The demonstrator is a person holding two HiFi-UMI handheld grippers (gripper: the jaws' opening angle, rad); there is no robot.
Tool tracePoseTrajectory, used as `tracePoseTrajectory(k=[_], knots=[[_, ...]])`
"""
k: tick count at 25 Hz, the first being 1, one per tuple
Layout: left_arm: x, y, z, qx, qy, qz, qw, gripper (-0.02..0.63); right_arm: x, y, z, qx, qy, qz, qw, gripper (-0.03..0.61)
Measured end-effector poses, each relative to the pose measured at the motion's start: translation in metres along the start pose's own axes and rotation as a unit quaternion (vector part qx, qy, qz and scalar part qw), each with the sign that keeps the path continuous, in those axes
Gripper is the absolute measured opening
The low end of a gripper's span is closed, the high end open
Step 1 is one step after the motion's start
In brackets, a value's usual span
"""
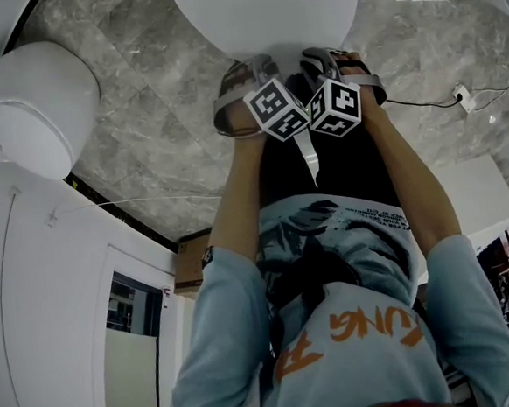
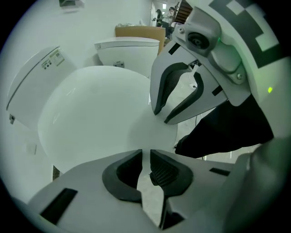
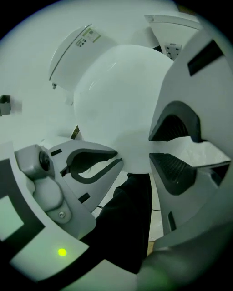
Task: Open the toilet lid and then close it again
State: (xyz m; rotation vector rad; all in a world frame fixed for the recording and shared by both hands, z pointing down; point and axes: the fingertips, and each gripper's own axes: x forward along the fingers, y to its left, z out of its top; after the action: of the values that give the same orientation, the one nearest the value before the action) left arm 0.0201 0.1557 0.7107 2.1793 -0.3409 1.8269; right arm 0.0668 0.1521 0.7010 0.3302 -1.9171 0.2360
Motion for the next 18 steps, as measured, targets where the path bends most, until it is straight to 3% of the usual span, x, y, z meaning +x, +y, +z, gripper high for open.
tracePoseTrajectory(k=[7, 9, 11, 13, 18], knots=[[-0.001, -0.003, 0.002, -0.030, -0.003, -0.007, 0.9995, 0.064, -0.003, -0.001, -0.004, 0.052, 0.010, -0.021, 0.998, 0.079], [-0.003, 0.002, 0.004, -0.058, -0.009, -0.023, 0.9980, 0.060, -0.006, 0.002, -0.003, 0.114, 0.010, 0.004, 0.993, 0.012], [-0.013, 0.007, 0.016, -0.092, -0.036, -0.043, 0.9942, 0.046, -0.019, 0.005, 0.003, 0.231, -0.030, 0.053, 0.971, 0.012], [-0.031, 0.000, 0.035, -0.127, -0.073, -0.060, 0.9875, 0.037, -0.041, 0.005, 0.003, 0.337, -0.070, 0.067, 0.937, 0.012], [-0.083, -0.008, 0.089, -0.155, -0.165, -0.071, 0.9715, 0.026, -0.101, -0.018, -0.010, 0.451, -0.150, 0.010, 0.880, 0.012]])
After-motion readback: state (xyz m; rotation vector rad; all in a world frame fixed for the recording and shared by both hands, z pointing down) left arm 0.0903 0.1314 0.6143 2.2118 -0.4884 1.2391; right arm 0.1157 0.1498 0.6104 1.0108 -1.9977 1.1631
